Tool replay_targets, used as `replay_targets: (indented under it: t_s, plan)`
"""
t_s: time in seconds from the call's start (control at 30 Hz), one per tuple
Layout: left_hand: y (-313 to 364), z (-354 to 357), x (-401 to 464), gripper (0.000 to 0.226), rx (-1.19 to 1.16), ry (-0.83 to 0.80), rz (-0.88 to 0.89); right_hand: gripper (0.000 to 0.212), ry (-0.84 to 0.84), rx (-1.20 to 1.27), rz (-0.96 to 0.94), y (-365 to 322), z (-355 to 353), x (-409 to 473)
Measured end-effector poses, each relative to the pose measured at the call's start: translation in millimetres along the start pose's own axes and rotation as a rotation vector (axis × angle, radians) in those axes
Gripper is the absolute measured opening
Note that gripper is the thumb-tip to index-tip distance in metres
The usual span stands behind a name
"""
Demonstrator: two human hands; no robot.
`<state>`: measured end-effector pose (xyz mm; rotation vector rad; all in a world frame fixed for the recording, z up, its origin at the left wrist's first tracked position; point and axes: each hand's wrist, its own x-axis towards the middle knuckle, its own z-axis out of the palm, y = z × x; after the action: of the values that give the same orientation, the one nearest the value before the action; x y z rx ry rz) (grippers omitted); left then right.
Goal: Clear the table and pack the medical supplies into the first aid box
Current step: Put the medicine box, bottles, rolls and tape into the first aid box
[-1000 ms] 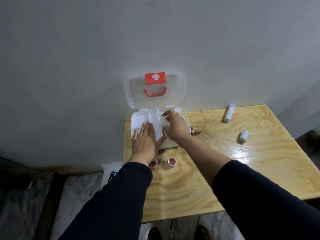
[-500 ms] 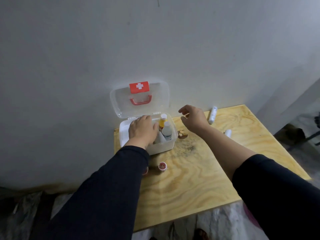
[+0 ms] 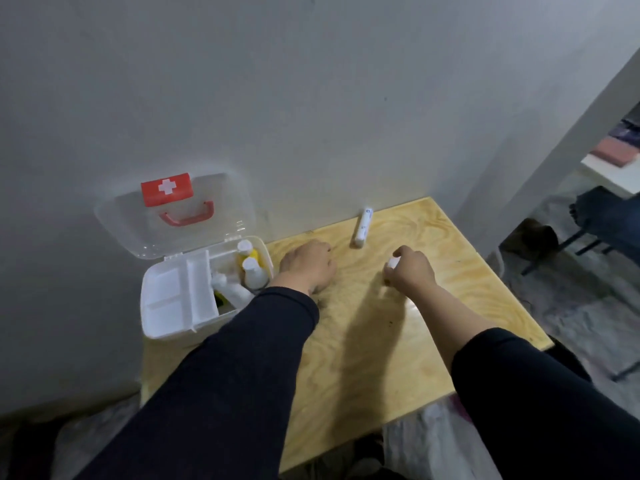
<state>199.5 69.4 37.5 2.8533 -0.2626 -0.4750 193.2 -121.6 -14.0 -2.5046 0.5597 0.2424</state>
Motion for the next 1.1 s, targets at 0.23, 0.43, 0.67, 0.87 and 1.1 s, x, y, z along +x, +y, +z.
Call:
replay_targets:
  t_s: [0.23, 0.43, 0.67, 0.87, 1.1]
  plan:
    - [18, 13, 40, 0.043, -0.009, -0.054, -0.086, 0.032, -0.052, 0.084, 0.005, 1, 16, 54]
    - [22, 19, 68, 0.045, -0.052, -0.045, -0.13, 0.041, -0.062, 0.106, -0.04, -26, 10, 99]
    - [20, 26, 77, 0.047, -0.067, -0.003, -0.165, 0.058, -0.101, -0.054, -0.027, -55, 18, 115]
    - [19, 22, 63, 0.051, -0.012, -0.071, -0.136, 0.029, -0.136, -0.139, -0.075, -46, 13, 97]
    - [12, -1, 27, 0.047, -0.053, 0.001, -0.106, 0.033, -0.197, -0.051, -0.142, -56, -22, 42]
